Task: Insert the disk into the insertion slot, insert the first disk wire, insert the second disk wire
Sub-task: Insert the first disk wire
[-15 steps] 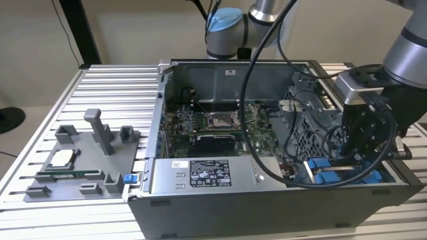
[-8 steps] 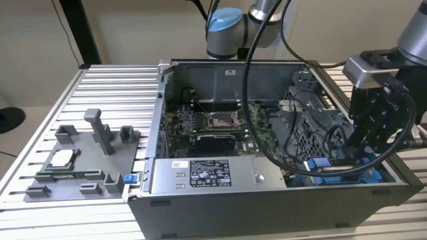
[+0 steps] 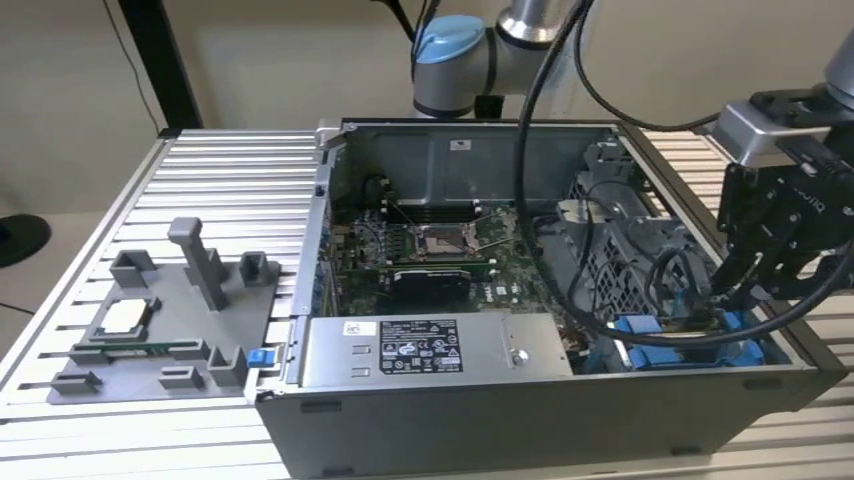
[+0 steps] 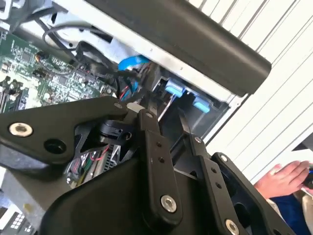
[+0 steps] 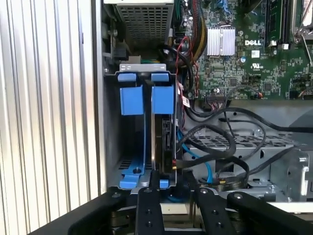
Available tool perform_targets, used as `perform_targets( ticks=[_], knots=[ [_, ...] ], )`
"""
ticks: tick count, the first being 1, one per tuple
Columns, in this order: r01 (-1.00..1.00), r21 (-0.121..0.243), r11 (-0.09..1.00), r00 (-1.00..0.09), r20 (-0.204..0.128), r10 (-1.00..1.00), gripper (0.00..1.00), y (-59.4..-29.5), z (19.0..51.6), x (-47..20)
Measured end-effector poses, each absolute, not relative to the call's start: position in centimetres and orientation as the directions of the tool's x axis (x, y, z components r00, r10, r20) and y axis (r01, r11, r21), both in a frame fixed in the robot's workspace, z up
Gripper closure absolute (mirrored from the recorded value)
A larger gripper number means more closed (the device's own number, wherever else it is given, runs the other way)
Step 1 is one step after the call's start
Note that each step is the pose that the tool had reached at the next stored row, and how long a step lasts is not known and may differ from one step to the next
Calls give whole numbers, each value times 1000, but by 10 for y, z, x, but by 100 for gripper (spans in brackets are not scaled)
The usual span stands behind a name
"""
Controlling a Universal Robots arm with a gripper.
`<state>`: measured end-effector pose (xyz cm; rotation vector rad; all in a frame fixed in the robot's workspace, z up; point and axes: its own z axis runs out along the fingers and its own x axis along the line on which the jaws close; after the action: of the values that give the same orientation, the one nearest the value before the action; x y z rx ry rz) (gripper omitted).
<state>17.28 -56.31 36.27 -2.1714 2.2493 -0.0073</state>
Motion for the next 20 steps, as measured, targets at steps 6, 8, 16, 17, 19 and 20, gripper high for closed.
perform_targets(
  ticks=[6,8,16,17,19,20],
  knots=[
    [-999,-14,33,-33,-8,-999,0,-563,363,179],
    [-999,-11,33,-33,-8,-999,0,-563,362,182],
    [-998,58,32,-34,-32,-999,0,-563,361,194],
    [-998,59,32,-34,-41,-999,0,-563,361,194],
    [-997,62,38,-41,-44,-998,0,-563,360,194],
    [-997,63,45,-48,-44,-998,0,-563,359,194]
  ],
)
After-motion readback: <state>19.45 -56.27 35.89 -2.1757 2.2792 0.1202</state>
